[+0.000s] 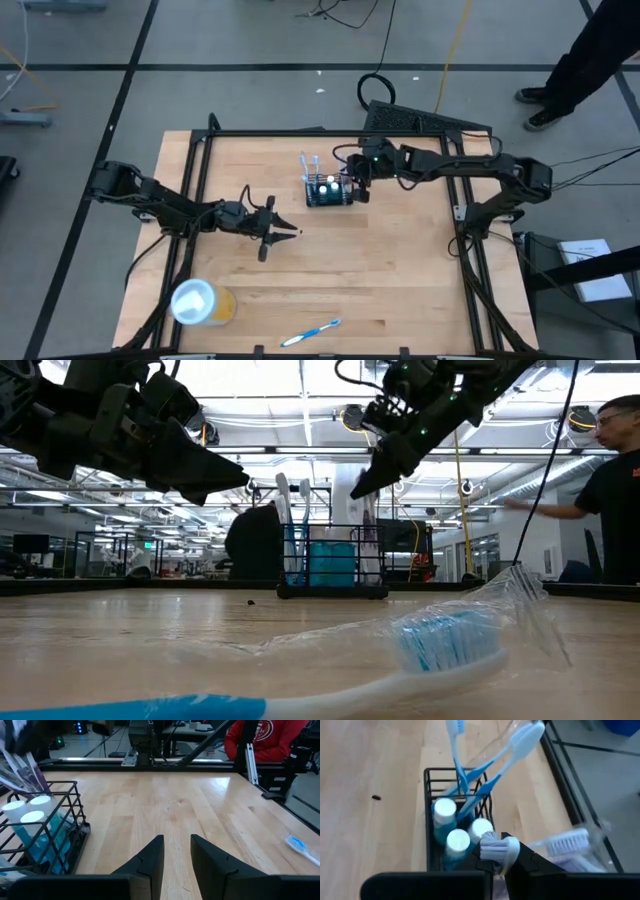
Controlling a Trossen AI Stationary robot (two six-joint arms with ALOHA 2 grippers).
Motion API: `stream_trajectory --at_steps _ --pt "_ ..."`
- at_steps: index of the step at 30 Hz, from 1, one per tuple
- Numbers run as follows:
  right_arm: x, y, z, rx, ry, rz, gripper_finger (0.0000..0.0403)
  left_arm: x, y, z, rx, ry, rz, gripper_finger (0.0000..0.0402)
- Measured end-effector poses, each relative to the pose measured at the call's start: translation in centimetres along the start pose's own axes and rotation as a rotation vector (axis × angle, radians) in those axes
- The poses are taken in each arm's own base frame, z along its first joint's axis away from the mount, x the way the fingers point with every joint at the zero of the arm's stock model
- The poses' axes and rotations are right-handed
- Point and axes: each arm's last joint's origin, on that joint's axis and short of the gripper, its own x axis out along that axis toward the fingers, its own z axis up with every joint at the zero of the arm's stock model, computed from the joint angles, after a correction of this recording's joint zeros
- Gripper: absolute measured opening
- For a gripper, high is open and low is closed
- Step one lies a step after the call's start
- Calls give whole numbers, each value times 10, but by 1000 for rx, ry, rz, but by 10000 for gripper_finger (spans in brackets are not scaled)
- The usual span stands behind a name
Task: Pick & Place toothbrushing station
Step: Put the purple toothbrush into the black organizer
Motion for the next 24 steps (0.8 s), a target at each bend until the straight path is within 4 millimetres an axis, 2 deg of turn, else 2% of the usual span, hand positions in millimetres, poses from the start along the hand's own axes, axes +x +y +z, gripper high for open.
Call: stream_trajectory --at_steps 7,24 --pt "16 -3 -5 2 -5 19 10 0 0 0 2 1 0 99" --pt "19 -1 -15 38 -2 52 10 0 0 -1 3 9 0 99"
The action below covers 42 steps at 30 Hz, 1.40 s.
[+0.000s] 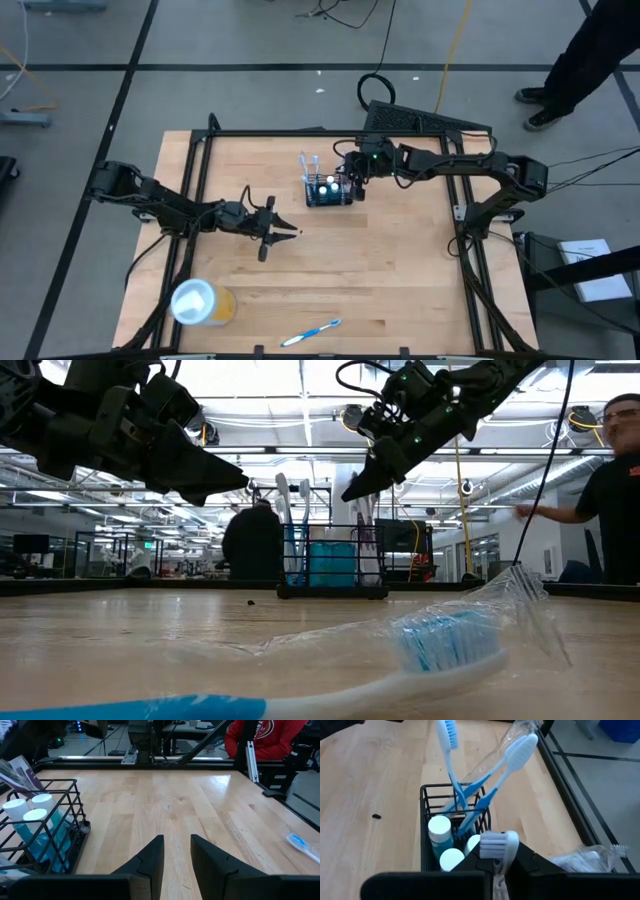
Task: Pick & Place toothbrushing station
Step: Put the purple toothbrush into the black organizer, then put the blue toothbrush into the black organizer
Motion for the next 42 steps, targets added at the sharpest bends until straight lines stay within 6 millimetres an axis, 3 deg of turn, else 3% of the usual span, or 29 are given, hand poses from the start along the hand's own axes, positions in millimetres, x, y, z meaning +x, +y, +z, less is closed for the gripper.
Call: stream_trajectory --at_steps 13,18,32,42 --pt "1 0 2 0 -35 -5 14 0 0 0 0 -1 0 99" --pt "4 2 -3 15 -11 6 60 0 0 0 -1 -1 0 99" --pt "2 1 8 -24 -86 -63 195 0 0 -1 0 9 15 99" --pt "-2 2 19 -68 -182 -86 215 0 1 -1 -4 15 18 99"
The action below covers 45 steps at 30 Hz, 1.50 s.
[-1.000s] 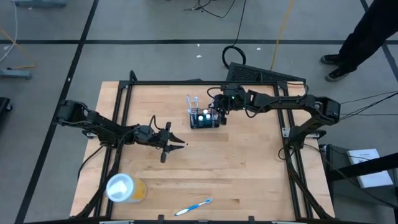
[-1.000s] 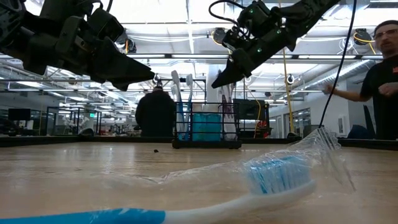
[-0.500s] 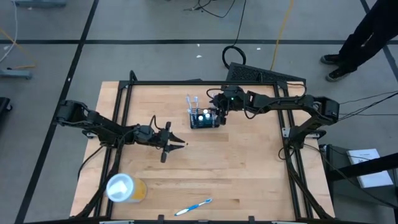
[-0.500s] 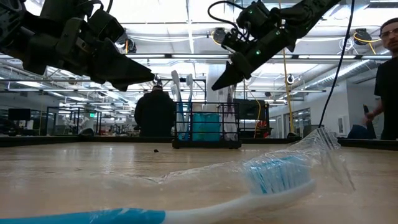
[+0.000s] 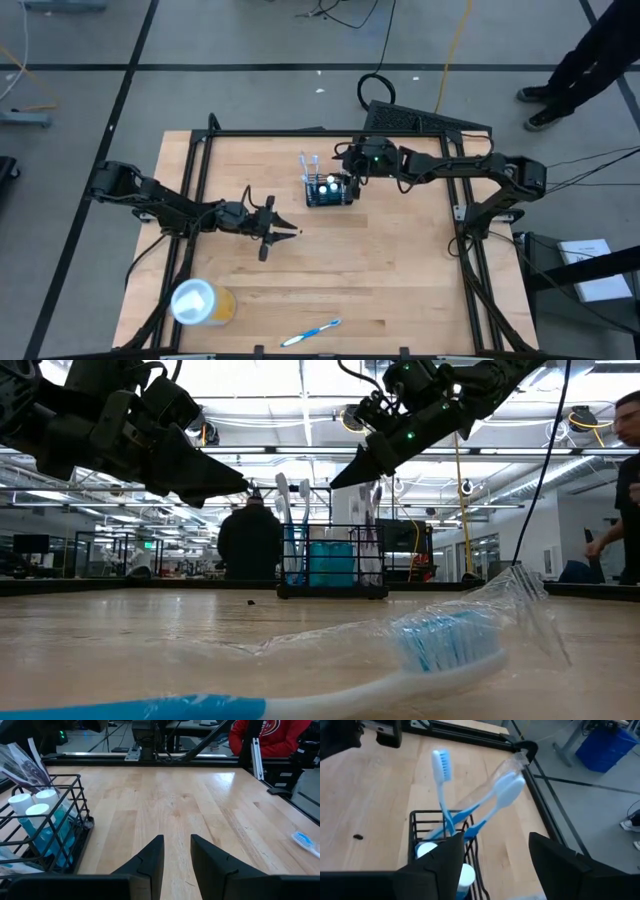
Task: Pick & Place toothbrushing station
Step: Put the blue toothbrush into the black organizer
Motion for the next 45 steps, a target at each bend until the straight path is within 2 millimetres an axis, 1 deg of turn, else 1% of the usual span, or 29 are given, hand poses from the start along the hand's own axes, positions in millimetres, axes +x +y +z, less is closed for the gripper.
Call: stream_trajectory --at_steps 5,8,13,16,18,22,27,32,34,36,39,45 --pt "0 2 1 -10 -11 2 217 0 0 0 0 1 0 99" --pt "0 6 8 -34 -55 -2 215 0 0 0 0 1 0 99" --pt "-17 19 35 -101 -179 -30 206 0 0 0 0 3 0 99" --pt "-33 37 46 -105 -191 31 200 0 0 -1 -5 11 1 99" --pt "-45 55 52 -105 -186 97 196 0 0 -1 -21 13 0 99" --pt "-65 99 54 -111 -119 251 181 0 -5 0 -33 9 -22 99" --pt "-87 159 41 -131 53 395 160 2 -18 4 -29 -3 -73 99" --pt "-98 212 26 -33 176 522 149 0 -33 -1 -65 40 -78 99" --pt "-98 231 23 20 185 575 149 -2 -39 -3 -78 52 -83 99" --pt "-98 249 16 52 224 611 150 -3 -47 -3 -91 54 -91 99" --pt "-90 273 7 89 221 640 154 -6 -55 -6 -101 73 -82 99" --pt "-68 305 -10 171 210 691 163 -10 -67 -8 -107 75 -65 99"
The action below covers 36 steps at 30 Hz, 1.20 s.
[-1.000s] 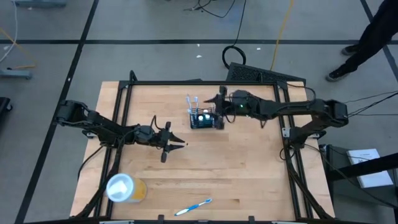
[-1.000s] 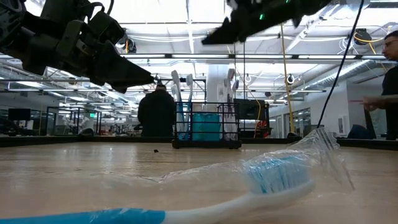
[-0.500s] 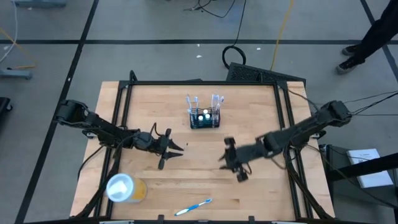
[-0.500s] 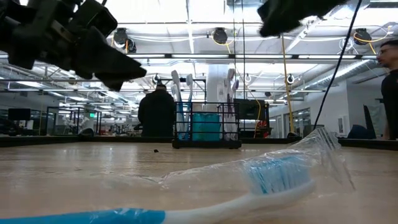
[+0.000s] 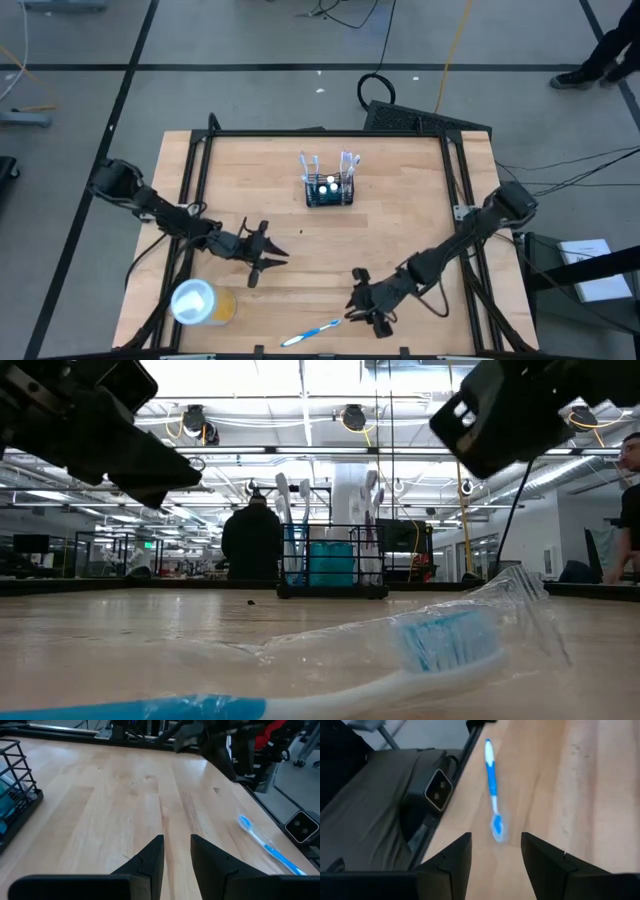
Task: Pick & Place toothbrushing station
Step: Put the blue toothbrush into the black organizer
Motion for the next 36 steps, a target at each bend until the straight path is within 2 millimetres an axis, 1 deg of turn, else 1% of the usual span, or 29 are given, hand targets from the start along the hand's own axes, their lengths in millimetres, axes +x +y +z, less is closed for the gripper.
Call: stream_trajectory --at_steps 3,8,16,19,28,33,36 --pt "15 3 -7 6 -16 16 166 -1 -4 -2 8 4 3 99" --pt "30 8 -12 25 -19 31 163 -3 -11 -3 21 2 -2 99" --pt "46 17 -8 44 -12 41 165 -5 -15 -4 39 -7 23 99" --pt "47 15 -15 54 57 12 170 -6 -16 -4 39 -8 25 99" --pt "47 9 -17 20 77 -71 173 -6 -16 -4 39 -19 30 99" --pt "56 -1 -25 6 112 -114 173 -6 -17 -3 36 -27 28 99" --pt "65 -3 -27 8 119 -98 174 -6 -17 -3 37 -27 29 99"
